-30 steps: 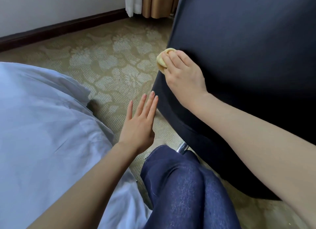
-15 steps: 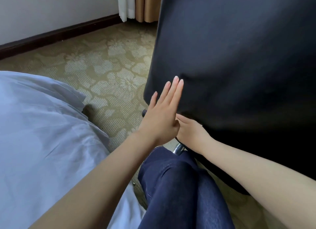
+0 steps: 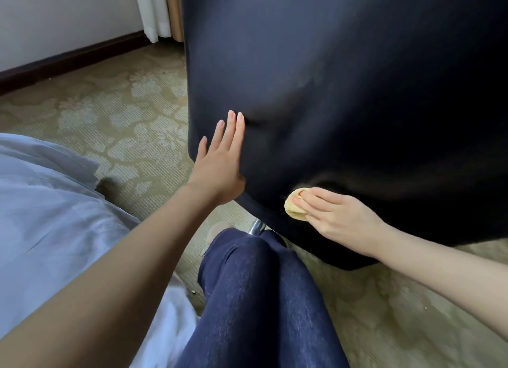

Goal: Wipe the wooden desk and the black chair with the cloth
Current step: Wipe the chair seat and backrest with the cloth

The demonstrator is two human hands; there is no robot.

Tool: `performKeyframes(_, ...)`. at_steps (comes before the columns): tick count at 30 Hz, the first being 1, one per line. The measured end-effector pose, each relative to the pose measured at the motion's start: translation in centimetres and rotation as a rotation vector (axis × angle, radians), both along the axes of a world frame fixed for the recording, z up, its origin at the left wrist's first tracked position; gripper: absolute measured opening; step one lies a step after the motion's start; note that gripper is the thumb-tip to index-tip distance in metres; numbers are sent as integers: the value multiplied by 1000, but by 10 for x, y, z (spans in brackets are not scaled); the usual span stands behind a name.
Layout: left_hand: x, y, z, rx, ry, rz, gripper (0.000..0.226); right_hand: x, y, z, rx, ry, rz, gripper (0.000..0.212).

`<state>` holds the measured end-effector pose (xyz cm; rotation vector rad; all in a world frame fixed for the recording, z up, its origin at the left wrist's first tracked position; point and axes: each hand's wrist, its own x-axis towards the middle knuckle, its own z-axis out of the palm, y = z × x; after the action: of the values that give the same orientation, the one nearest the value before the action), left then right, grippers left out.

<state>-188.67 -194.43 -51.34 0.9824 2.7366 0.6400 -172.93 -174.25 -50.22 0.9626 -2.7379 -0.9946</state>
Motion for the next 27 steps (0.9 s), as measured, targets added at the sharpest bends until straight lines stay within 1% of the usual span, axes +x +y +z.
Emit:
performKeyframes(2,-2,-1,1,-27,28,-15,106,-3,-4,15,-17,61,-17,37)
performKeyframes(5,-7,-7,0,-74,129,-51,106,-19,-15,33,-73,168,-24,29)
performKeyframes(7,-12,-14,-1,-100,192,-85,107,-36,-25,42,-115,243,-47,32)
performKeyframes(9,-20,-21,-2,-116,250,-120,107,-57,-35,42,-140,278,-56,32)
performKeyframes(11,-26,-26,-5,-109,310,-145,102,-76,-45,35,-105,305,-51,33)
performKeyframes(13,-32,-29,-8,-98,344,-161,98,-95,-54,20,-4,320,-57,35)
performKeyframes(14,-34,-30,-8,-87,361,-167,97,-102,-60,15,50,297,-78,36)
performKeyframes(17,-34,-31,-11,-61,396,-178,96,-122,-76,-1,91,217,-144,37)
performKeyframes(18,-36,-31,-14,-59,398,-179,97,-128,-80,-10,106,179,-129,38)
performKeyframes(20,-36,-30,-17,-62,399,-173,100,-138,-86,-37,162,57,-176,39)
performKeyframes(21,-35,-29,-18,-69,405,-169,101,-141,-86,-52,216,36,-196,39)
performKeyframes(22,-35,-28,-19,-79,412,-162,102,-144,-87,-62,256,106,-164,38)
performKeyframes(23,-35,-27,-20,-91,414,-152,102,-143,-81,-74,240,102,-205,38)
performKeyframes(24,-33,-26,-20,-99,410,-140,101,-142,-79,-84,186,-5,-199,41)
performKeyframes(25,-32,-26,-20,-106,400,-128,100,-140,-75,-98,255,-127,-119,44)
performKeyframes(26,-31,-25,-20,-111,392,-118,99,-132,-72,-106,323,-179,-12,44)
performKeyframes(27,-30,-24,-20,-118,387,-109,99,-120,-69,-115,302,-186,30,43)
